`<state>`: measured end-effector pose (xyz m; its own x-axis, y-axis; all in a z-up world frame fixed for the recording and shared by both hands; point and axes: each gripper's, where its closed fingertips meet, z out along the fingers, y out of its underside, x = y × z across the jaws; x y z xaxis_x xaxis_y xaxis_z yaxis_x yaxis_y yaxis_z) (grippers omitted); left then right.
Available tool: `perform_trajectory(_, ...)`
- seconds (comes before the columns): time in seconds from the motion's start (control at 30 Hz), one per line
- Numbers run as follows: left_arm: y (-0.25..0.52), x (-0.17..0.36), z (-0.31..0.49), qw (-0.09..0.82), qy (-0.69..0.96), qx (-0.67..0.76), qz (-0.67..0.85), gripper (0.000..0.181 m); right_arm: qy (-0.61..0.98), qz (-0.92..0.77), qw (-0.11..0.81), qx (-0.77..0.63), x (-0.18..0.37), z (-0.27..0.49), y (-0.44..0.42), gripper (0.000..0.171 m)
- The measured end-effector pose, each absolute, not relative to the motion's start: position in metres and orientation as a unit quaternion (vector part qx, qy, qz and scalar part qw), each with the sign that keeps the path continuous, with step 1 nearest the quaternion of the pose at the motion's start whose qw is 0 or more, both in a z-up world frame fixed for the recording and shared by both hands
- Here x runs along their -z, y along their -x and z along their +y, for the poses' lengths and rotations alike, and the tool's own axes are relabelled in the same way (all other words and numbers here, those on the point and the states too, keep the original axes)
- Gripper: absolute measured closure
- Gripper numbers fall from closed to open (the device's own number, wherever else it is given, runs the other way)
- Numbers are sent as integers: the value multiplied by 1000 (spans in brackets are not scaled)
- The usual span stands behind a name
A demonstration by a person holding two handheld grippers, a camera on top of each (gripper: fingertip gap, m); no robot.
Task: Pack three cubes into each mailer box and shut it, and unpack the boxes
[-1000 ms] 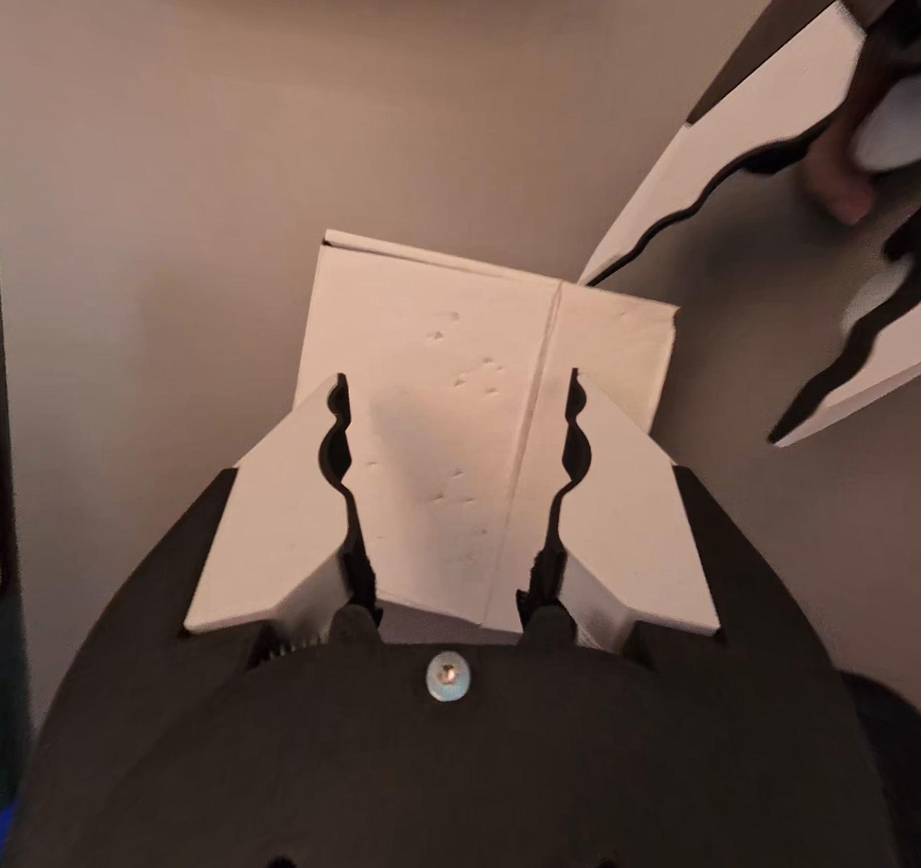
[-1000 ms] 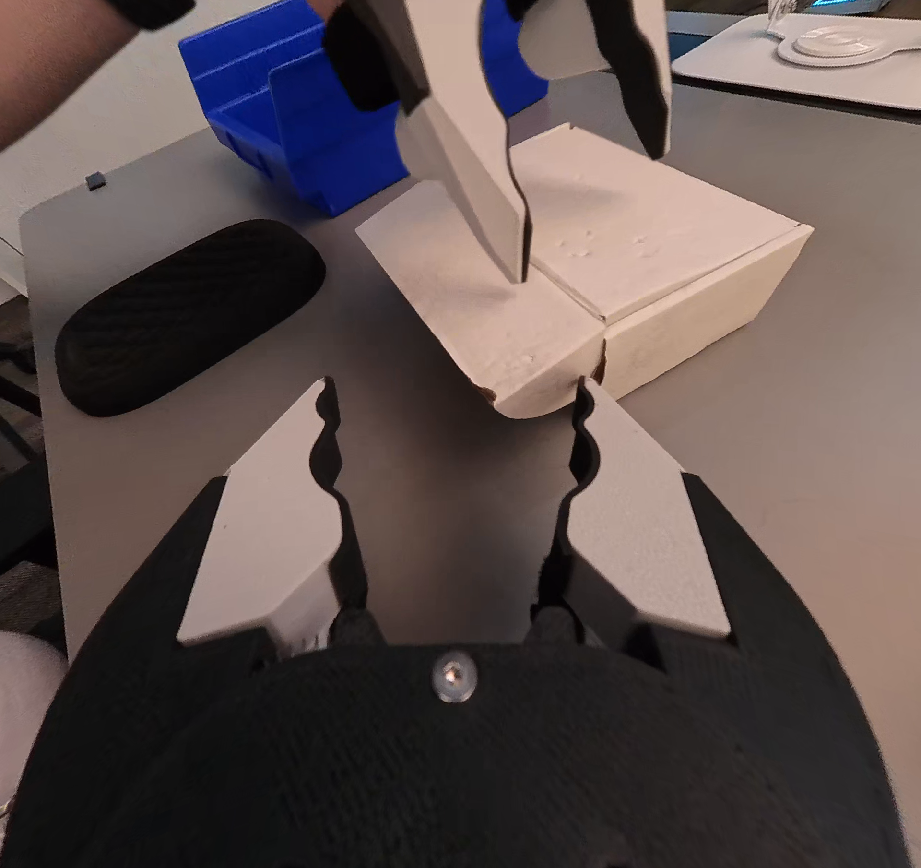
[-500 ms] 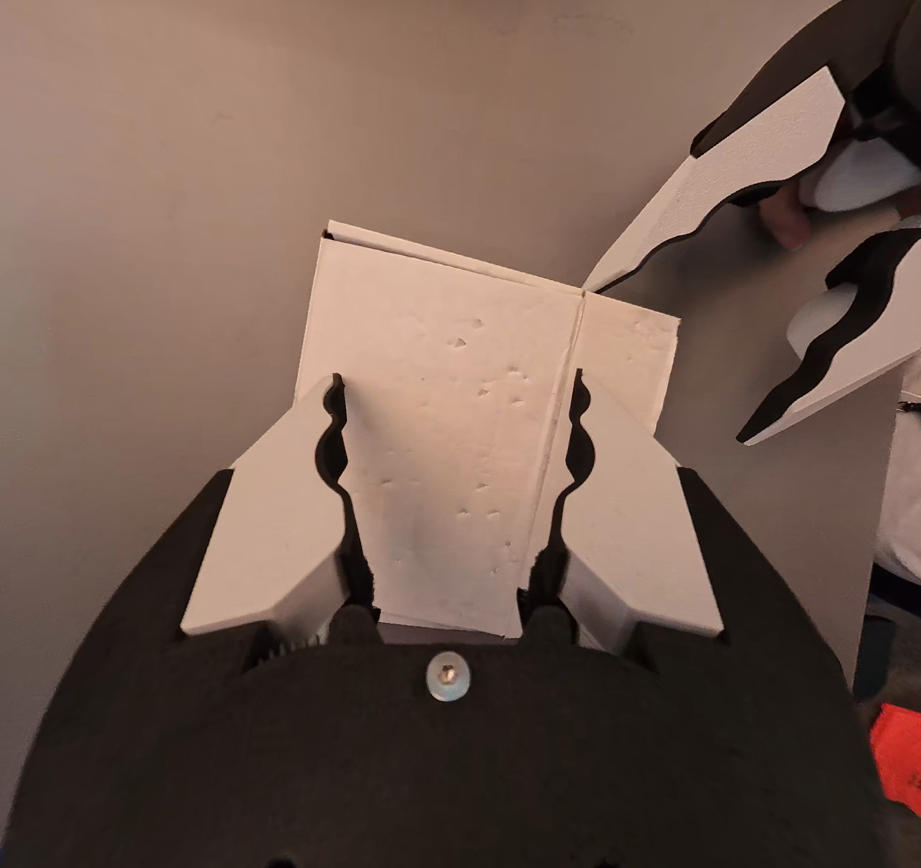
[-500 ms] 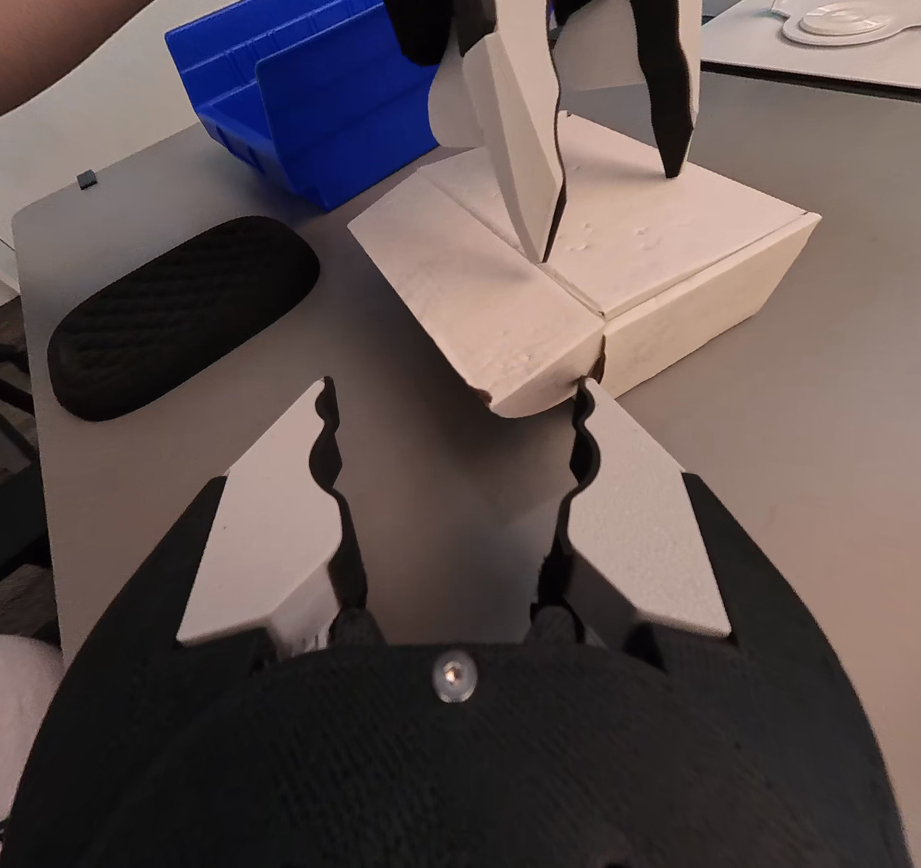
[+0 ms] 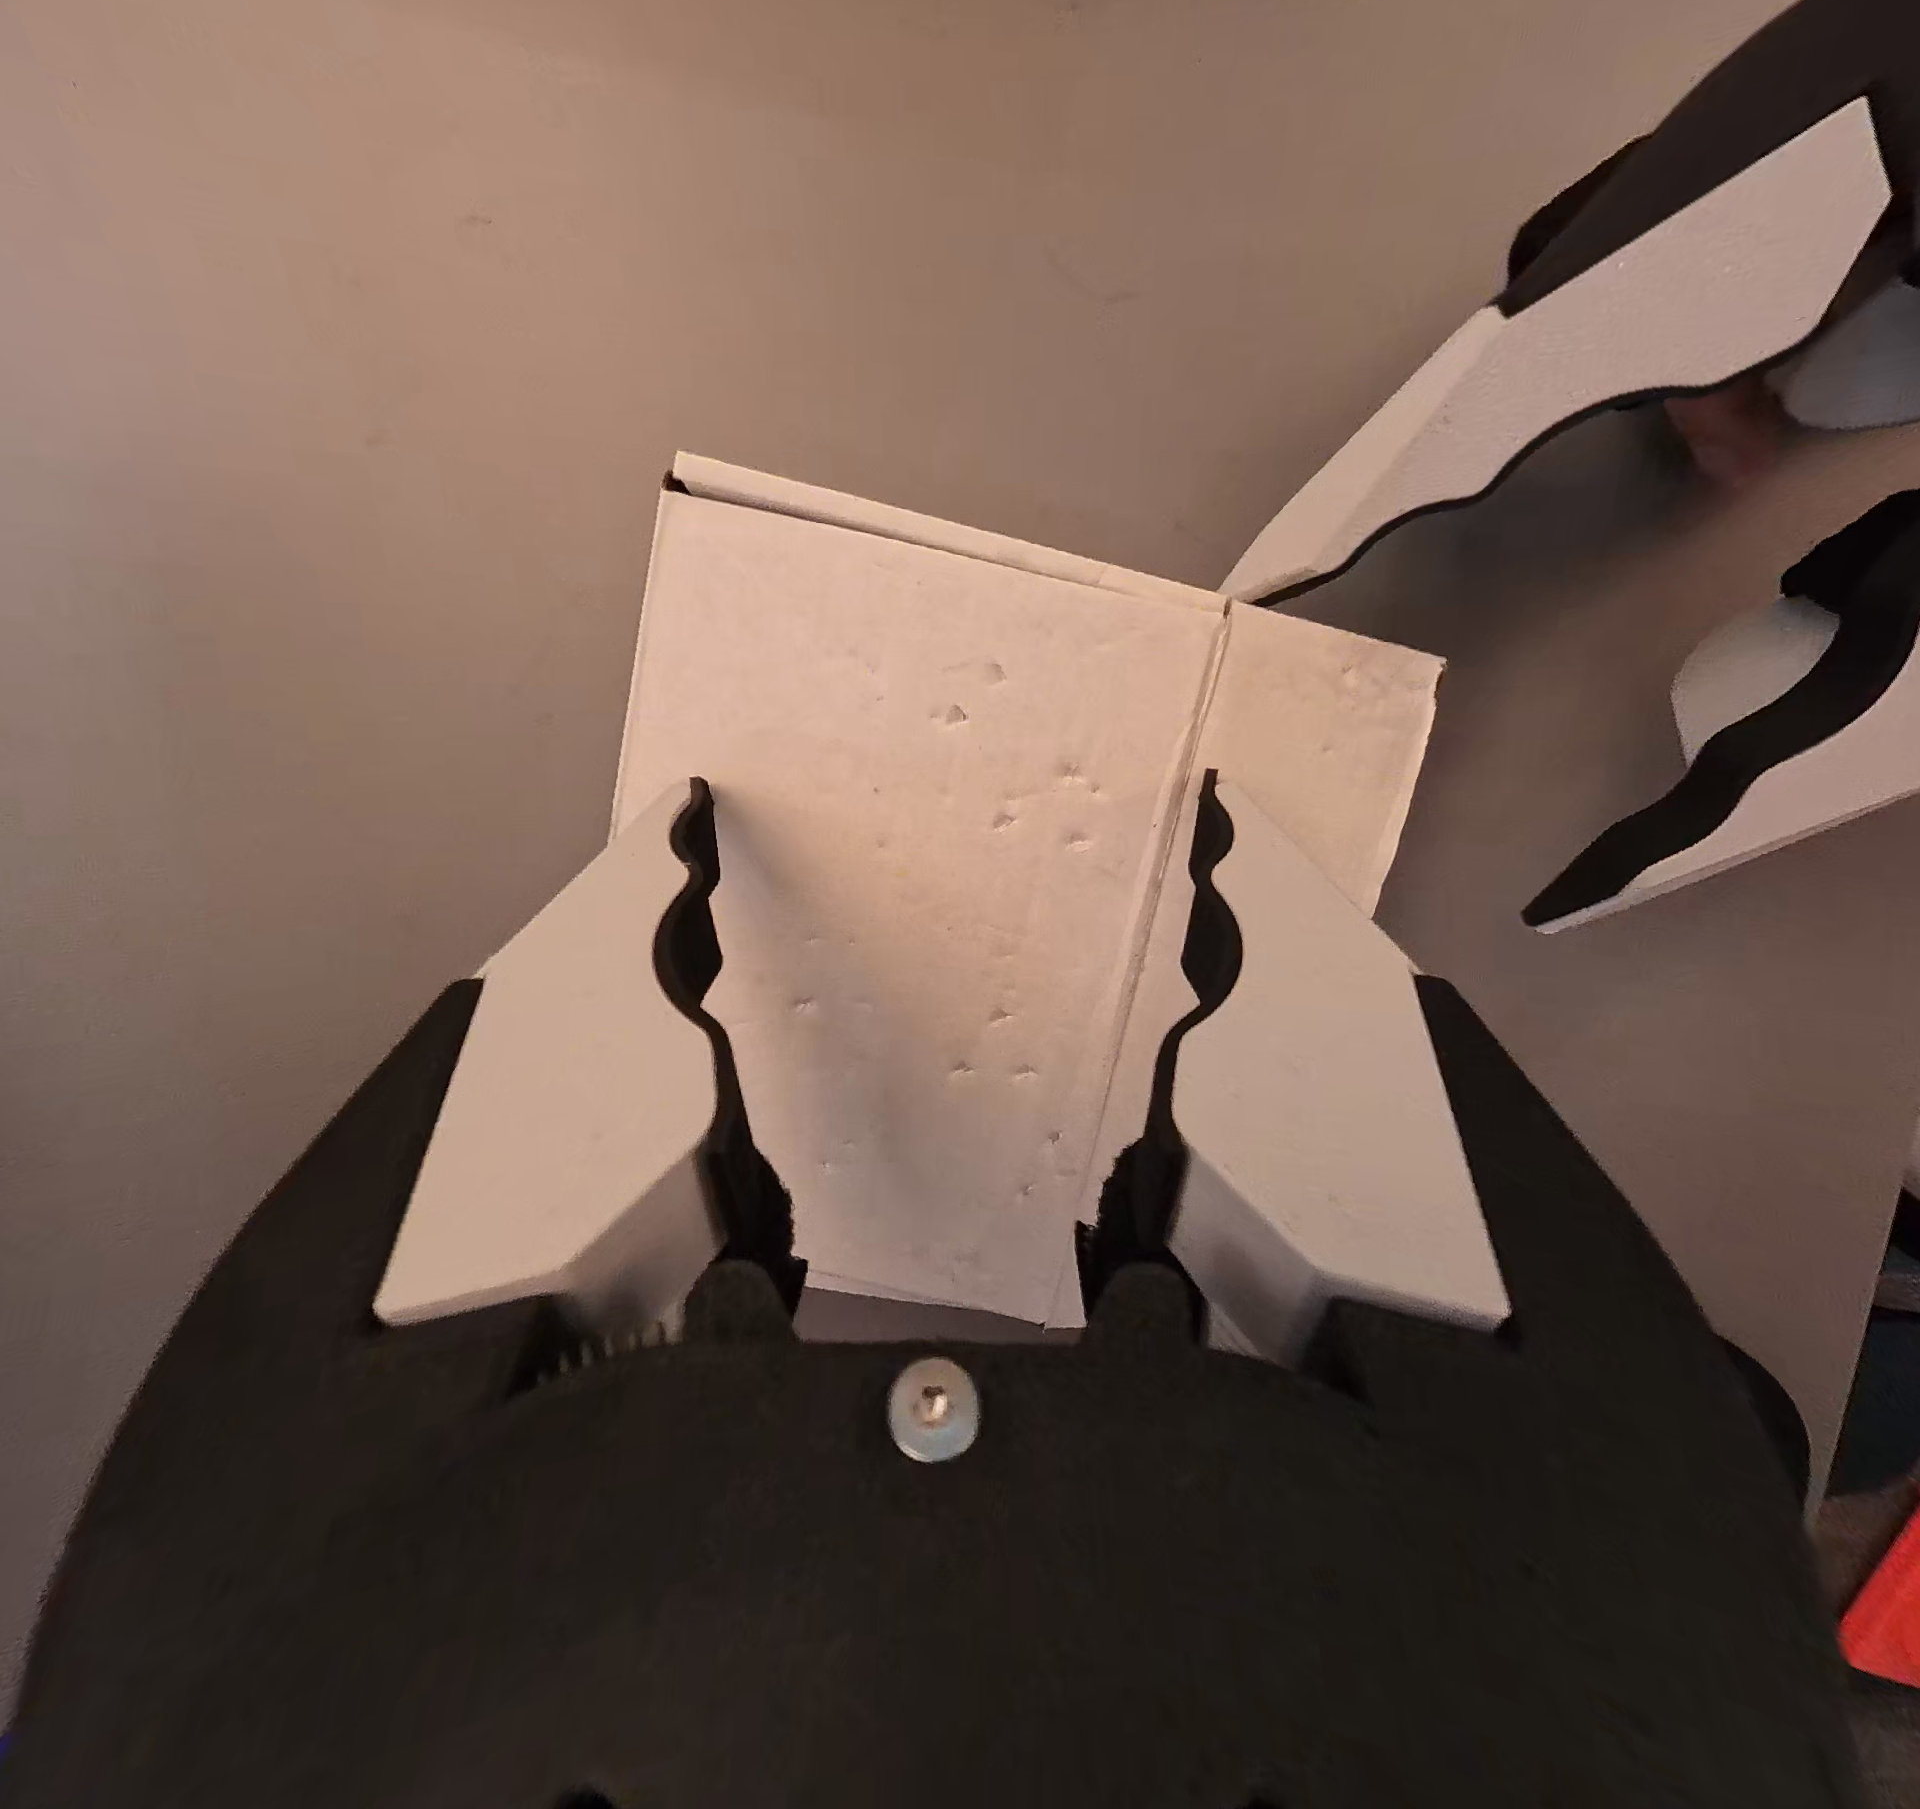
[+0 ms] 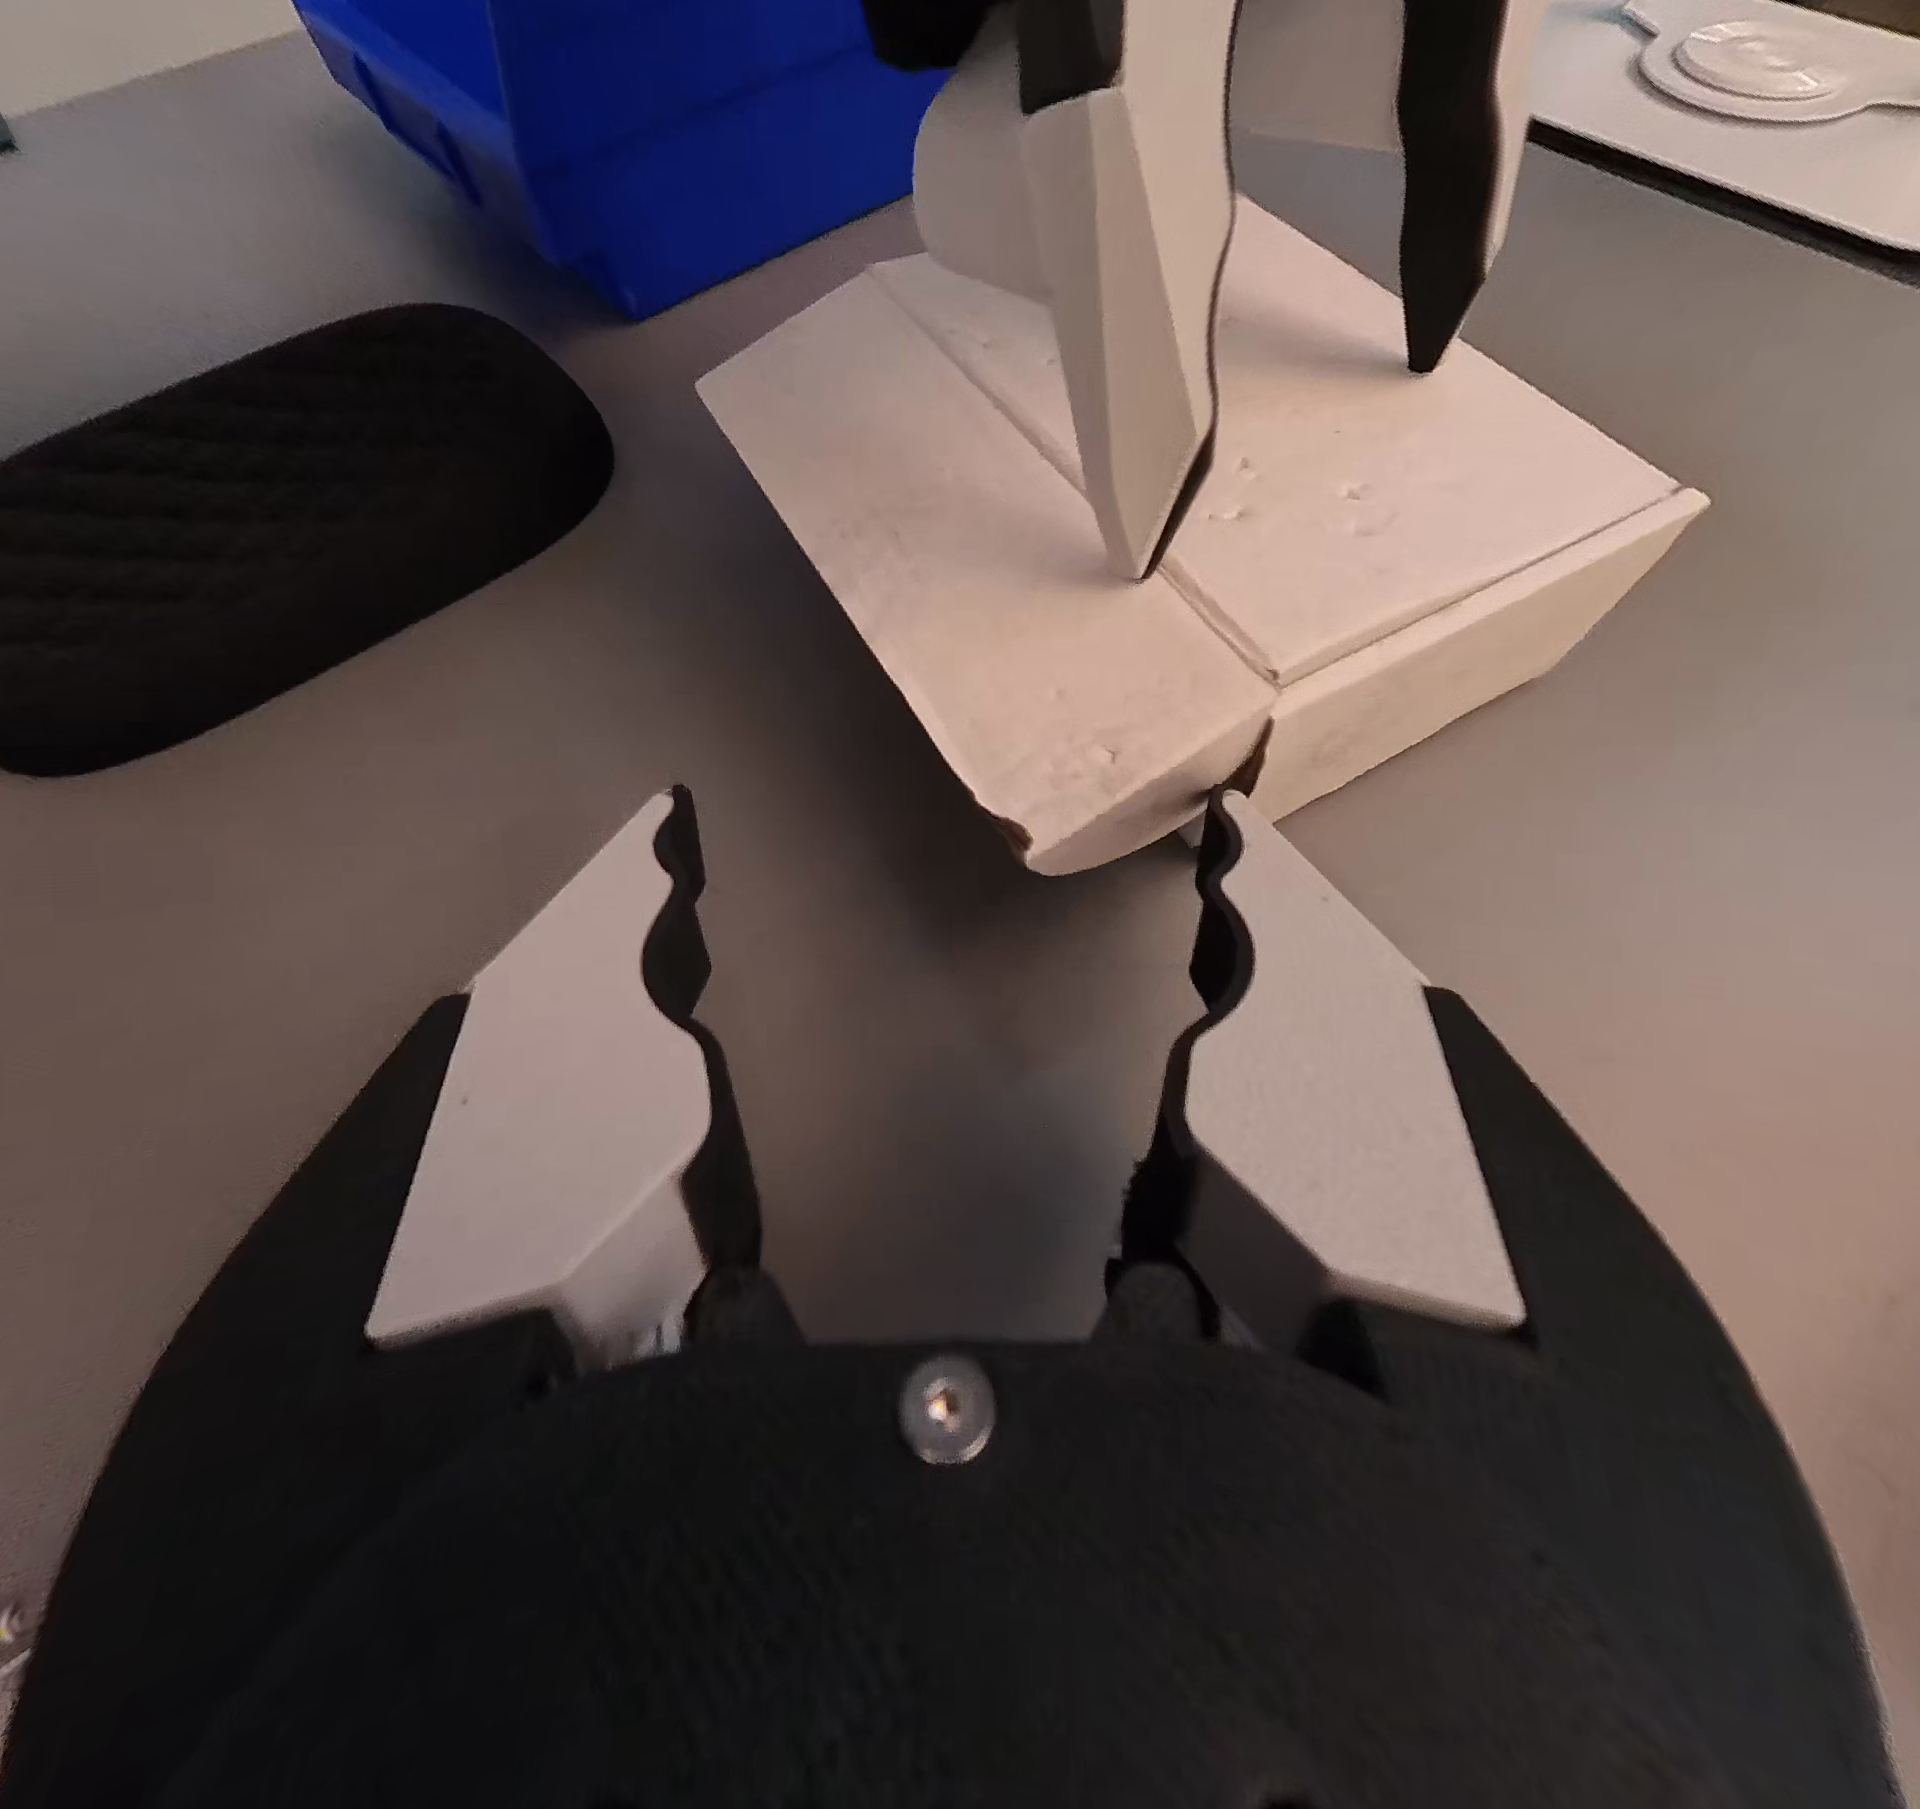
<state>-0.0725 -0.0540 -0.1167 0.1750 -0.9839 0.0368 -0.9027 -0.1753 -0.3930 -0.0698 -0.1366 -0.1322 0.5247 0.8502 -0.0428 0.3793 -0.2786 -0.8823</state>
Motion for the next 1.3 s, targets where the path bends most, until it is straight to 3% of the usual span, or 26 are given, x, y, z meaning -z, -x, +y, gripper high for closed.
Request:
perform_trajectory(0.37, 72, 117, -55, 136, 753, 138, 629, 91, 755, -416, 436, -259, 132, -132, 68, 83)
perform_trajectory(0.6, 73, 117, -55, 142, 752, 142, 628, 91, 760, -354, 421, -347, 122, -138, 70, 72)
perform_trajectory(0.73, 73, 117, -54, 140, 751, 138, 631, 91, 767, -348, 426, -331, 125, -135, 66, 86)
perform_trajectory(1.3, 73, 118, -54, 140, 749, 135, 633, 92, 777, -349, 445, -274, 130, -121, 63, 107)
